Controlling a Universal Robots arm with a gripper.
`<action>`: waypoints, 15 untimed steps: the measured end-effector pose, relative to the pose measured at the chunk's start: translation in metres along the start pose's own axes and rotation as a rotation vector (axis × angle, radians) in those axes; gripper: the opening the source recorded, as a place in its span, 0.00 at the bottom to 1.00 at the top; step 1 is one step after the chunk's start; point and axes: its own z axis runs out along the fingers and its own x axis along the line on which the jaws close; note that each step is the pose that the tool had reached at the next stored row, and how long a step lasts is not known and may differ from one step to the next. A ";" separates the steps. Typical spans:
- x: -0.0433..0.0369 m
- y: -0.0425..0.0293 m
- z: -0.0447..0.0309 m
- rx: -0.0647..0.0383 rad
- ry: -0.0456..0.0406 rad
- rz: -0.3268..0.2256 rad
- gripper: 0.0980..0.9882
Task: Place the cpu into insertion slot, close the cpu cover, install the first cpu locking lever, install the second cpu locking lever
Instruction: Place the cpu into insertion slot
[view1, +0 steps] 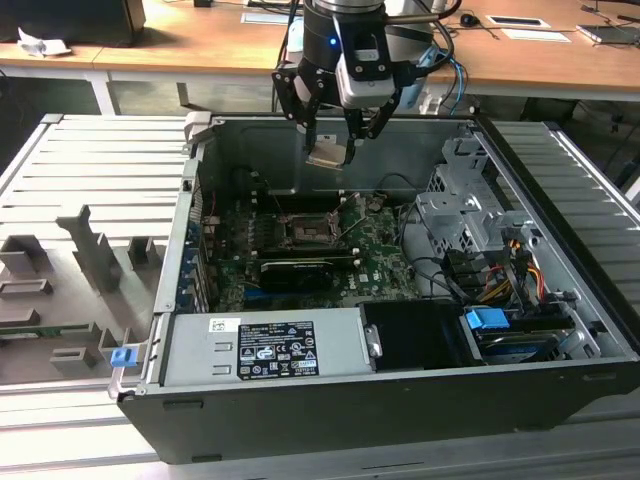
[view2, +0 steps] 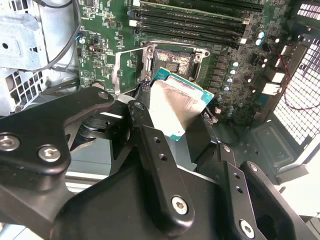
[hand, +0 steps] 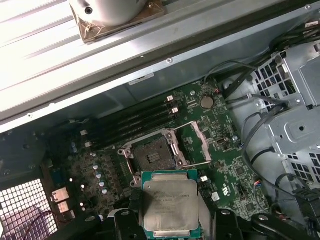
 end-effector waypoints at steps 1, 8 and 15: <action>0.0000 0.0000 0.0000 0.000 -0.0002 0.002 0.48; 0.0000 0.0000 0.0002 0.000 -0.0016 0.017 0.48; 0.0000 0.0000 0.0003 -0.001 -0.0029 0.033 0.48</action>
